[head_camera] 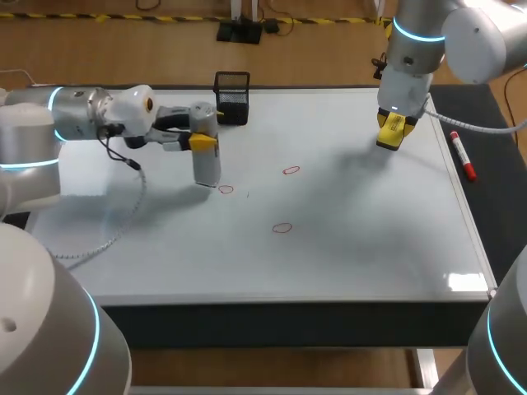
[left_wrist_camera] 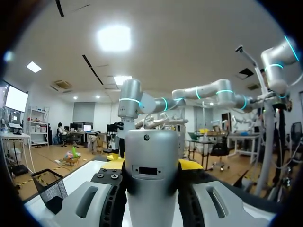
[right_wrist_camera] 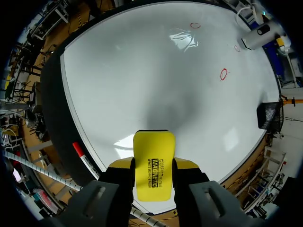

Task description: Pick up the inspection probe, press it on each red-marked spot on the whiteboard one by one, put down the probe, pick up the eraser, and wipe off all the red marks.

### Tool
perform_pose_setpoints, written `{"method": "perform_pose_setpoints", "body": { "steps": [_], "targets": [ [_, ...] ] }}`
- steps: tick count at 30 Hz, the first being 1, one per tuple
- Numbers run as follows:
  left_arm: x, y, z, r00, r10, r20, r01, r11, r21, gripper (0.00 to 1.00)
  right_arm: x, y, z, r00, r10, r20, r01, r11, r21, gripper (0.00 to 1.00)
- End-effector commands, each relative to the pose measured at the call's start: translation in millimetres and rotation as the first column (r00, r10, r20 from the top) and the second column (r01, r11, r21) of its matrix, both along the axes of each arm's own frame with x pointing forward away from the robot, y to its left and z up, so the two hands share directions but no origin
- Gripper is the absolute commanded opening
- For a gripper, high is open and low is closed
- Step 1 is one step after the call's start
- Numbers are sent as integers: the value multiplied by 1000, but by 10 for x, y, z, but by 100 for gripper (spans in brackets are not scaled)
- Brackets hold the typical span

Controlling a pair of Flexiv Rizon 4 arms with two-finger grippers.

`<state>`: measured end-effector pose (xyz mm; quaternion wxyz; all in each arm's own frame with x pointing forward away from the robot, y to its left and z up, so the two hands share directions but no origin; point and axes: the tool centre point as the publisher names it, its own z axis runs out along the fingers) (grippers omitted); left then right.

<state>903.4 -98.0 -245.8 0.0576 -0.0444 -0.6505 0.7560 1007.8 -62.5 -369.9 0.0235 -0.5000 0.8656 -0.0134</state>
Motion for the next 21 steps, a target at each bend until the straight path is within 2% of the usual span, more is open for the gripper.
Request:
{"method": "perform_pose_setpoints", "body": {
  "steps": [1,21],
  "targets": [
    [-53,198,101,998,58,-4,-58,998,11,0,2,-5,13,1000,1,-1,-1,1000,-4,0],
    [294,1176,311,988,146,52,-145,989,-14,0,2,-5,13,1000,1,-1,-1,1000,-4,0]
  ]
}}
